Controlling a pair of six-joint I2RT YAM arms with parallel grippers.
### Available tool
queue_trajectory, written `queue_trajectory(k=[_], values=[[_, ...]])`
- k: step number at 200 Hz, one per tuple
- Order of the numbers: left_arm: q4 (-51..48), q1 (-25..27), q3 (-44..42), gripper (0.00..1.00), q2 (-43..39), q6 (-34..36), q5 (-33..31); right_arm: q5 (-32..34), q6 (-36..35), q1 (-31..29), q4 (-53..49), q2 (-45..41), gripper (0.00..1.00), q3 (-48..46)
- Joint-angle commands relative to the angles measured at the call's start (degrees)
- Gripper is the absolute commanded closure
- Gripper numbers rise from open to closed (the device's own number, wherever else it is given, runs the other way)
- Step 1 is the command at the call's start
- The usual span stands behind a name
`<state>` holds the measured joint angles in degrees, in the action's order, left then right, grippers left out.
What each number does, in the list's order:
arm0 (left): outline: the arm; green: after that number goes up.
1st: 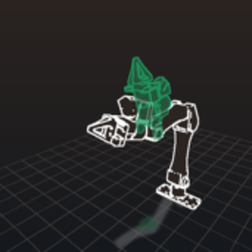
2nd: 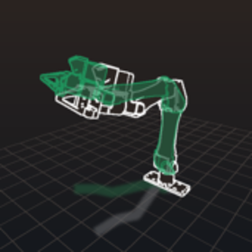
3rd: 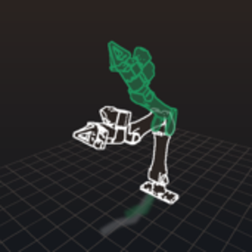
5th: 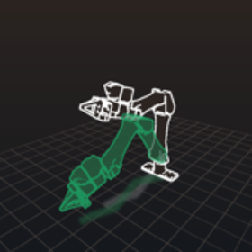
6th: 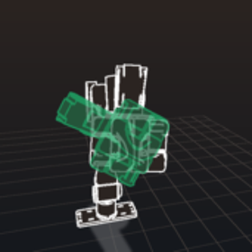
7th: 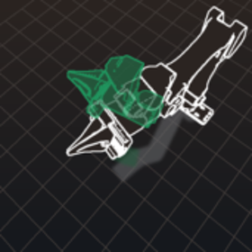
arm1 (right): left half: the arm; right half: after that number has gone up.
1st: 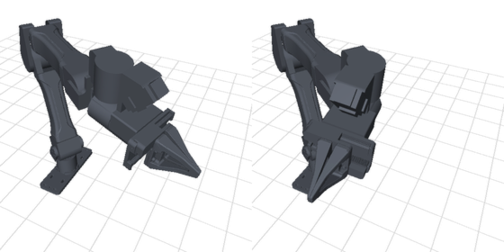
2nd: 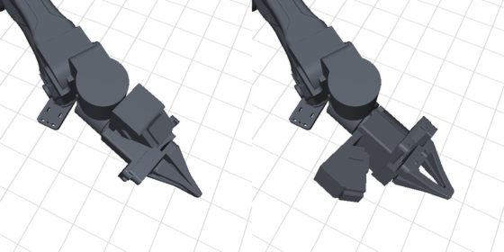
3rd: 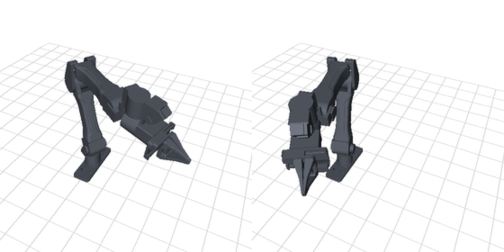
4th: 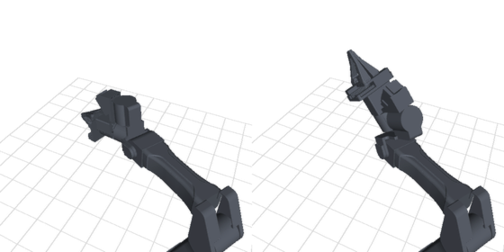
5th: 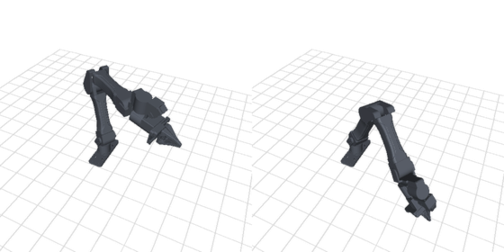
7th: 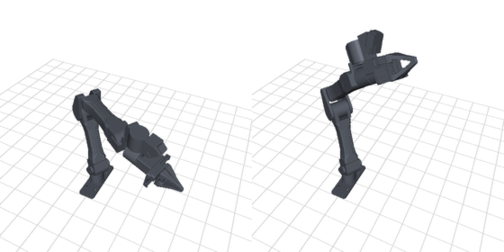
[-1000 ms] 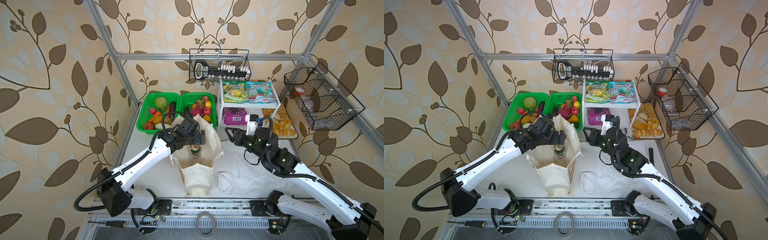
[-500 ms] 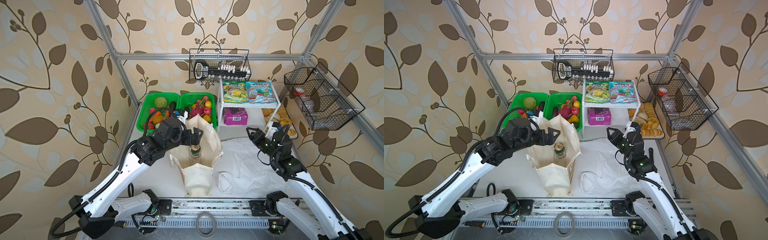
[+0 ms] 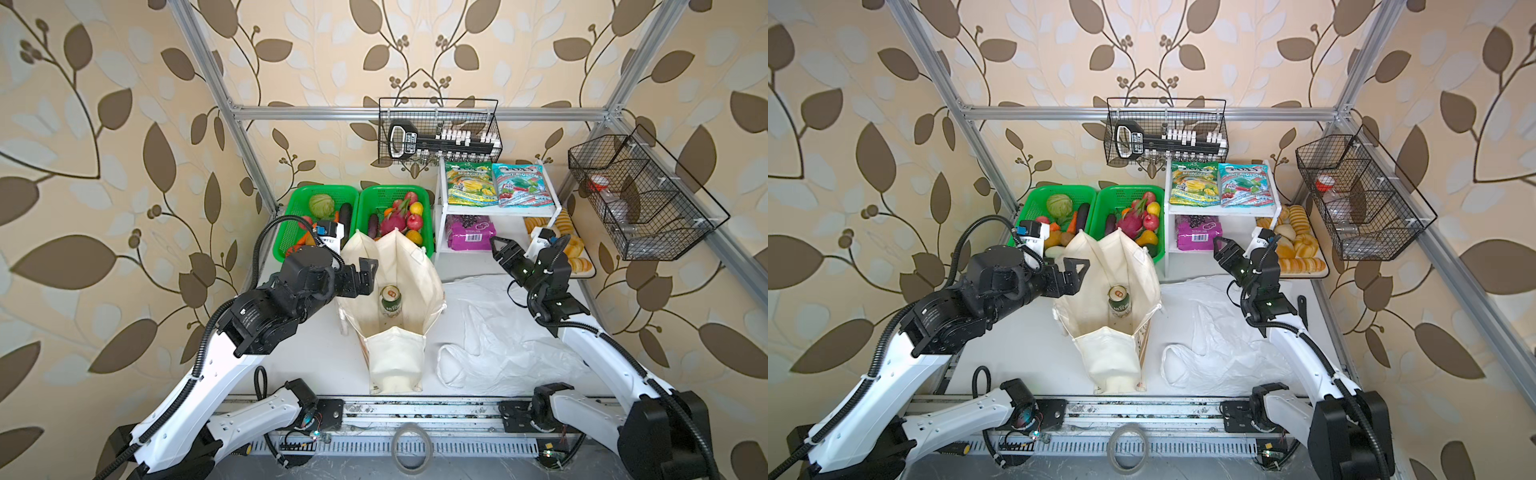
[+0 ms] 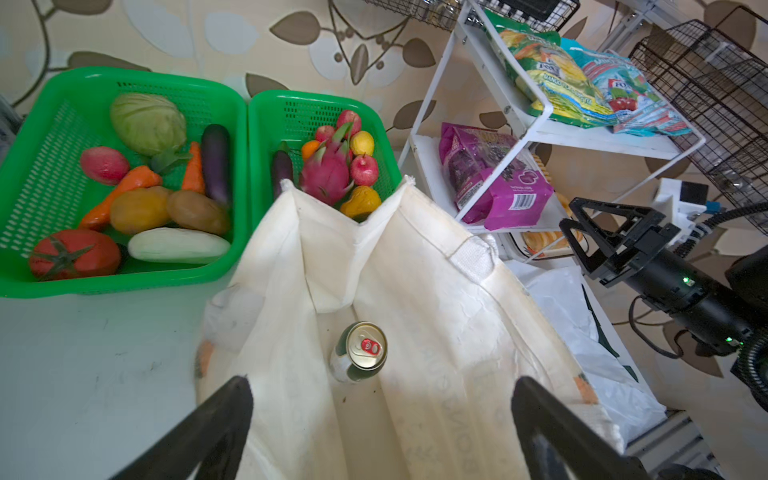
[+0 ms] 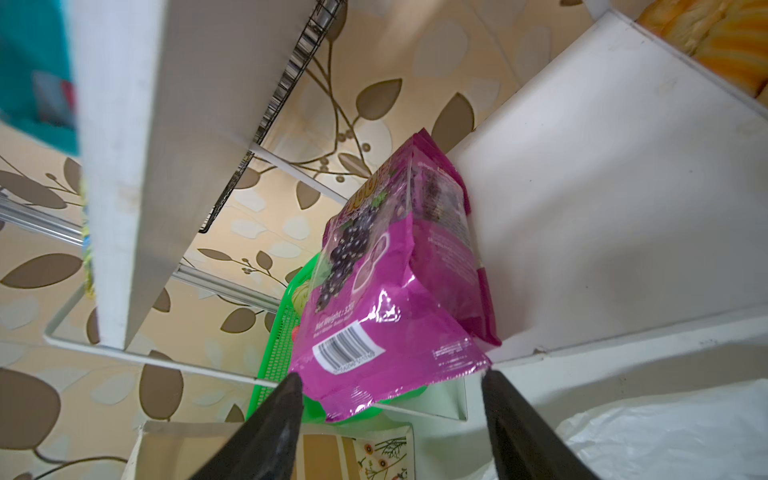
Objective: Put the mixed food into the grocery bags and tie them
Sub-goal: 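Withdraw the left gripper from the tote while right gripper reaches to the shelf, then grasp the purple grape-candy bag on the shelf with the right gripper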
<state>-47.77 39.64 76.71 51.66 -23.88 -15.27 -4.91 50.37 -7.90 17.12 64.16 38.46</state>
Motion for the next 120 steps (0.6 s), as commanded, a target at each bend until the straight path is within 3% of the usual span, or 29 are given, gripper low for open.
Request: queue_trajectory(k=[1,38,76,97,120], values=[[-3.4,-1.2,0.4,0.01,-1.1,0.6,-7.9,4.1,-0.9,-0.6,7.6,2.8,0.30,0.9],[-7.2,-5.8,0.7,0.01,-0.3,-1.0,-7.7,2.4,-2.4,-1.0,11.2,7.9,0.29,3.0],[-6.6,-8.0,-0.3,0.01,-0.7,-1.2,-5.5,0.7,-4.1,-1.7,7.3,12.0,0.31,5.7],[-6.5,-7.9,-0.5,0.01,-0.9,-1.2,-5.7,2.6,-5.4,-2.1,7.0,10.6,0.43,3.2],[-6.5,-8.1,-0.8,0.01,-1.3,-1.2,-5.9,5.2,-7.3,-2.2,6.5,6.7,0.71,-0.4]])
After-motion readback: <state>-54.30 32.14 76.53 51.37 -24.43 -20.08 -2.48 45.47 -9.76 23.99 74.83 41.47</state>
